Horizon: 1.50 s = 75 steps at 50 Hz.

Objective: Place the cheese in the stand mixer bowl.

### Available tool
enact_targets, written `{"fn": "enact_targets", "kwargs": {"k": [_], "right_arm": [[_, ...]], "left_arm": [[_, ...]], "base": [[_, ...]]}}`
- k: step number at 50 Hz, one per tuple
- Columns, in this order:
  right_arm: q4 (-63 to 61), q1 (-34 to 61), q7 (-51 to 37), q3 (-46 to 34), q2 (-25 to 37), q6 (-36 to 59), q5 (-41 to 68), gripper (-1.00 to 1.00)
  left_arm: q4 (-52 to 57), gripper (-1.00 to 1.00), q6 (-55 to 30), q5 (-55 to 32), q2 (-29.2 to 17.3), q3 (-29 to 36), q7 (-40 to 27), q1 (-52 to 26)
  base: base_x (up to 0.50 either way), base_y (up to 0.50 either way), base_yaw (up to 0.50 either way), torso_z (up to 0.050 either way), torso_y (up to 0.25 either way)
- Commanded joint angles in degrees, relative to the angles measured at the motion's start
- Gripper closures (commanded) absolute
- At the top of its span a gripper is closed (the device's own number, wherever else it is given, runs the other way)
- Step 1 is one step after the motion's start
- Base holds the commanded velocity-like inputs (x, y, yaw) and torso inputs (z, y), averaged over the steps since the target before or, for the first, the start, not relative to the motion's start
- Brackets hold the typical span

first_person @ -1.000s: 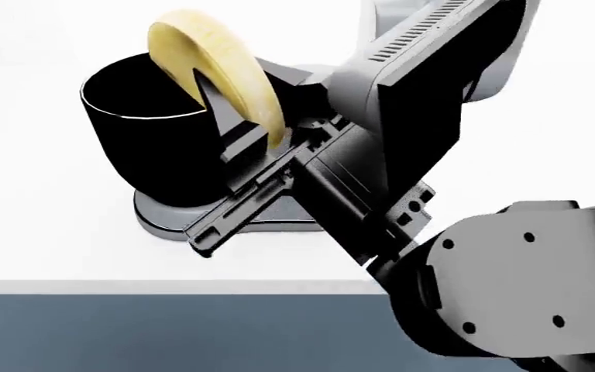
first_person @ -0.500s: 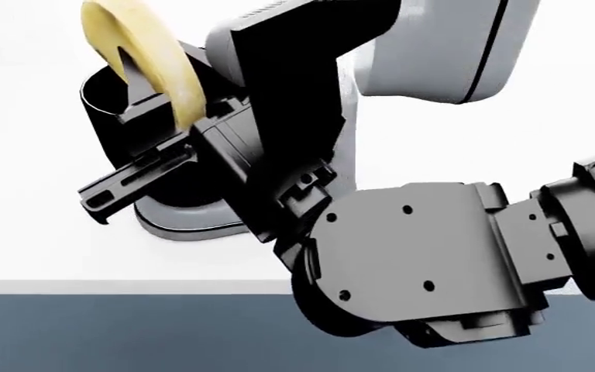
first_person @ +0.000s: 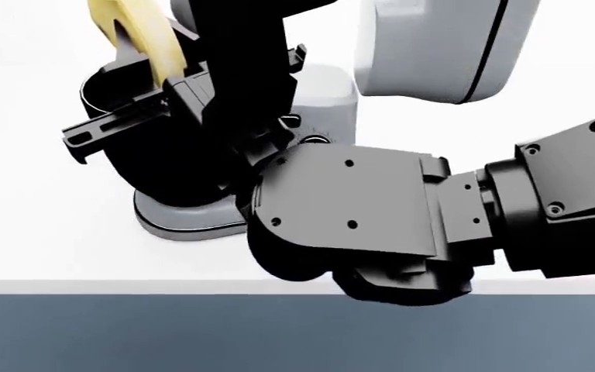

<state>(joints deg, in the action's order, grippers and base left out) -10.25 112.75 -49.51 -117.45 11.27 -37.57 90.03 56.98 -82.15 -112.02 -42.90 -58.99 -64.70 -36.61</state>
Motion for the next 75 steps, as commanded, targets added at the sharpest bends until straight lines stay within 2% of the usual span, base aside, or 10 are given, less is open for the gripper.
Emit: {"fn": "enact_targets", "kwargs": {"k": [1, 55, 75], "right_arm": [[4.23, -1.41, 2.16, 0.99, -1.63, 1.74, 1.94, 1.0], [27.33, -6.62, 14.23, 5.79, -8.82, 11.92, 12.5, 1.0], [29.9, -8.19, 15.31, 6.98, -9.51, 15.86, 12.97, 1.0]], "left_arm": [[0.1, -1.0, 0.06, 0.36, 0.06, -0.31, 0.45, 0.46], [0.62, -1.0, -0.36, 2.62, 1.21, -1.67, 2.97, 2.02], [0.6, -1.0, -0.43, 3.6, 1.52, -1.53, 3.8, 2.07]], "base": [[0.0, 0.0, 0.0, 0.0, 0.0], [0.0, 0.0, 0.0, 0.0, 0.0], [0.0, 0.0, 0.0, 0.0, 0.0]]}}
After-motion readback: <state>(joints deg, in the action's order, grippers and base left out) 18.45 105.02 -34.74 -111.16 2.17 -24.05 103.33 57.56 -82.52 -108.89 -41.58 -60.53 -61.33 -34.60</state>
